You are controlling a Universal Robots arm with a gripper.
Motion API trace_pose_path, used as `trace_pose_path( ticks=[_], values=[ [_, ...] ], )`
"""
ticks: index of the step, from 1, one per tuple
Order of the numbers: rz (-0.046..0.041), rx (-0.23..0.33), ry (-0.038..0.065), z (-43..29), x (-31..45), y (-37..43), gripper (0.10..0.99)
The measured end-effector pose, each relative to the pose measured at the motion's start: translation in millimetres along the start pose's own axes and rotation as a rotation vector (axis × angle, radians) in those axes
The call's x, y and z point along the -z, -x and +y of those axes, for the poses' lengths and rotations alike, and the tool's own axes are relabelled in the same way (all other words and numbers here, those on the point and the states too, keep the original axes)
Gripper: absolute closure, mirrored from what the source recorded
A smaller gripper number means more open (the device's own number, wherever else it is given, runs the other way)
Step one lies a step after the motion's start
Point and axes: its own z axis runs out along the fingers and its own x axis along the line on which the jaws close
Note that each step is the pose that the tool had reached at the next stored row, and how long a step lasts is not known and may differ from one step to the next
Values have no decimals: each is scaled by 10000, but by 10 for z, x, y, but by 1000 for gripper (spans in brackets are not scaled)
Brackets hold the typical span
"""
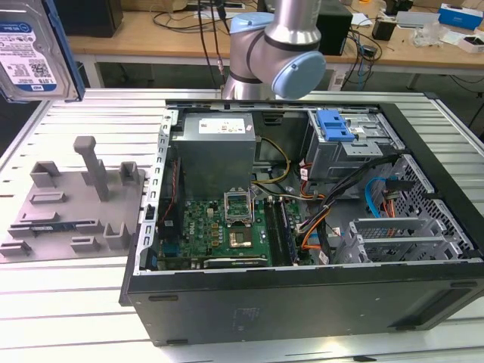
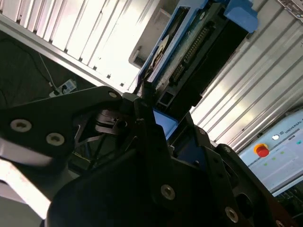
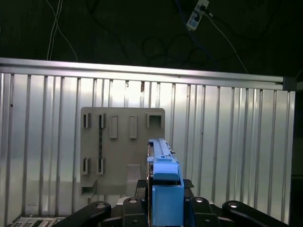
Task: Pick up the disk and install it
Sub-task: 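Pick up the disk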
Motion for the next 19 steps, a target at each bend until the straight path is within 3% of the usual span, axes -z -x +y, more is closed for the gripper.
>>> trace_pose_path(
  ticks=[19],
  values=[
    [226, -27, 377, -539, 80, -552, 718]
  ],
)
